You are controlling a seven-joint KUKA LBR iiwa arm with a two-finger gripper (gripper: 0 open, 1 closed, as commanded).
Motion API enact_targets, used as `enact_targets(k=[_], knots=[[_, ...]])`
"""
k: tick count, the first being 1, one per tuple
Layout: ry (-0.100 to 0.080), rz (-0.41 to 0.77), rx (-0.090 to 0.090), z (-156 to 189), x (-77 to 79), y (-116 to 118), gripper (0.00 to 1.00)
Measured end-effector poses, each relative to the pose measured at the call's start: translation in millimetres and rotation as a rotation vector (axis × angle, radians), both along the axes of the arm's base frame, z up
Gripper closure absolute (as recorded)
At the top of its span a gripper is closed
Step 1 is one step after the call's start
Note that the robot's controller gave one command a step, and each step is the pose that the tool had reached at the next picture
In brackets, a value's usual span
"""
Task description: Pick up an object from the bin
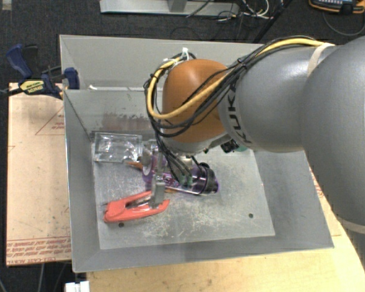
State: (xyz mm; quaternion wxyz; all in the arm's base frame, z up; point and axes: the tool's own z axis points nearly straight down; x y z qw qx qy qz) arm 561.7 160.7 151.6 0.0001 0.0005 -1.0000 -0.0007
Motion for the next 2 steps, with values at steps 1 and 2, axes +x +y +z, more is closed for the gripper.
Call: enact_targets(k=[1,2], knots=[[0.004,0.000,0.000,22.6,12.0,-0.5,0.00],[-0.004,0.021,0.001,29.1,14.7,-7.4,0.00]])
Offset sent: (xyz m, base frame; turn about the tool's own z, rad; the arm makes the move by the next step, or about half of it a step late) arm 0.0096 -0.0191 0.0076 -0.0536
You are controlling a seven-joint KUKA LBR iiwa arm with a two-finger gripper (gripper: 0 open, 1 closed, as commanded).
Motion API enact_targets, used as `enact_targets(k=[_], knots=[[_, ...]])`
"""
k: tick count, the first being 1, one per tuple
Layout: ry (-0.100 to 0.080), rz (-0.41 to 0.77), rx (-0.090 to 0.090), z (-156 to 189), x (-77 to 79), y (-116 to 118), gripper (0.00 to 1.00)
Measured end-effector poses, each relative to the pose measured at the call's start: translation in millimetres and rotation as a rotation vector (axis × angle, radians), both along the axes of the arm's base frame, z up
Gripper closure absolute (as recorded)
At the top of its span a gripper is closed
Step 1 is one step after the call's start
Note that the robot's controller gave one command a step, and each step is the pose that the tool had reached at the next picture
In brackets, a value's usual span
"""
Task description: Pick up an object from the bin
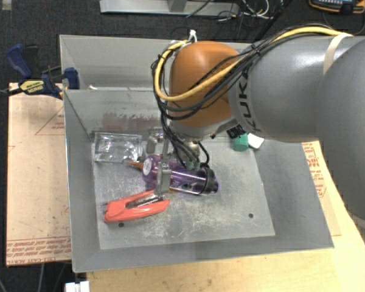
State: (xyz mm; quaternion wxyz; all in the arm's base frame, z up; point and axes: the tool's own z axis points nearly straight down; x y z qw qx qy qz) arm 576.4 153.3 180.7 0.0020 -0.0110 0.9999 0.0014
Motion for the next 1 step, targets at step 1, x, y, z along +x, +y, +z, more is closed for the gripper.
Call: enact_targets(k=[1], knots=[[-0.002,0.059,0.001,-44.5,-4.2,-0.7,0.00]])
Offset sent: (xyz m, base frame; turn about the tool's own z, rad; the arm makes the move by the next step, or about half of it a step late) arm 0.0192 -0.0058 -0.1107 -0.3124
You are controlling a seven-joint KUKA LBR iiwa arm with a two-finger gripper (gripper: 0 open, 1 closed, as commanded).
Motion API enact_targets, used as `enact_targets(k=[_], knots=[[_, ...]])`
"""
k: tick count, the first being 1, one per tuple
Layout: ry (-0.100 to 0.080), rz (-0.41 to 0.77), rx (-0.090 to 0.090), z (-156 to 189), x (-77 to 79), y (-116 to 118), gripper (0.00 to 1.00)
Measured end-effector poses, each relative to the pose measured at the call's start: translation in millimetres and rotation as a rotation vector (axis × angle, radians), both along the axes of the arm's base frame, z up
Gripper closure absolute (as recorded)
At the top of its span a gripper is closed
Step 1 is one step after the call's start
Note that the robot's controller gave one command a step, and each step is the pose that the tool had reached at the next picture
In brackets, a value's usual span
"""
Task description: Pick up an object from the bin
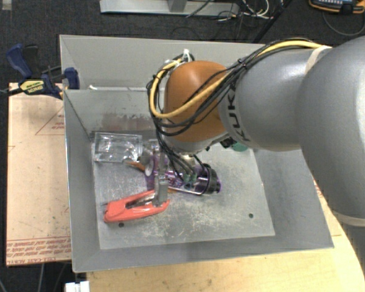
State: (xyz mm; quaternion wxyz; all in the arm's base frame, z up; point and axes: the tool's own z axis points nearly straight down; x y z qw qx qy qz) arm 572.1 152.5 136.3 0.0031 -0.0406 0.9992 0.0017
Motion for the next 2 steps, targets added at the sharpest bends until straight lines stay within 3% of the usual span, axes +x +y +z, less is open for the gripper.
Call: enact_targets(k=[1,2], knots=[[0.005,0.144,-0.001,-39.8,8.9,-1.6,0.00],[0.003,0.205,-0.001,-47.8,13.4,-2.7,0.00]])
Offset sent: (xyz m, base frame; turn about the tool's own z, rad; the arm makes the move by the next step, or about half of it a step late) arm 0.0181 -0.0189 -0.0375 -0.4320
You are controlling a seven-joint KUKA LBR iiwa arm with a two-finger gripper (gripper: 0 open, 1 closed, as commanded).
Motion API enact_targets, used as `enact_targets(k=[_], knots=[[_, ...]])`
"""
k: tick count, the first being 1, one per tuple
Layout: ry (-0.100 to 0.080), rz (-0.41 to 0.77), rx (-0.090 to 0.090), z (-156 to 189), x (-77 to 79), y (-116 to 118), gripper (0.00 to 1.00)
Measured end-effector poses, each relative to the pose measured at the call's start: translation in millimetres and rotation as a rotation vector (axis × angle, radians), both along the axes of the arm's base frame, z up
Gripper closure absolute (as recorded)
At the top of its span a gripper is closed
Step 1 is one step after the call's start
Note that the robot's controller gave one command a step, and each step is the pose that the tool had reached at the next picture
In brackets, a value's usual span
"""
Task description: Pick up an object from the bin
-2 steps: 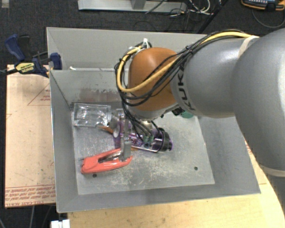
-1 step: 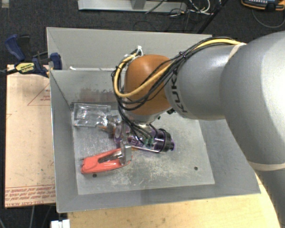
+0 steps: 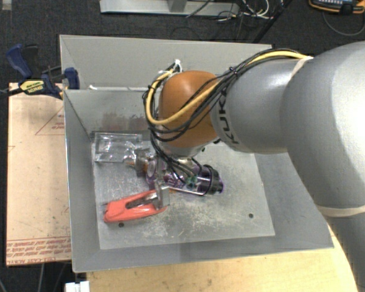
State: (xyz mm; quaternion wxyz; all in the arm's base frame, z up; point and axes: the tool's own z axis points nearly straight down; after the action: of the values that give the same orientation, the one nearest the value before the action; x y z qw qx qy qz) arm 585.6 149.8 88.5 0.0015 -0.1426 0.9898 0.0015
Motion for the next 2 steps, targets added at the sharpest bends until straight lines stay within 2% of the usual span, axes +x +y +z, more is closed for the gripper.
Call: enact_targets(k=[1,2], knots=[[0.007,0.178,-0.018,-7.4,38.0,45.3,1.00],[0.007,0.177,-0.018,-7.4,38.0,45.3,1.00]])
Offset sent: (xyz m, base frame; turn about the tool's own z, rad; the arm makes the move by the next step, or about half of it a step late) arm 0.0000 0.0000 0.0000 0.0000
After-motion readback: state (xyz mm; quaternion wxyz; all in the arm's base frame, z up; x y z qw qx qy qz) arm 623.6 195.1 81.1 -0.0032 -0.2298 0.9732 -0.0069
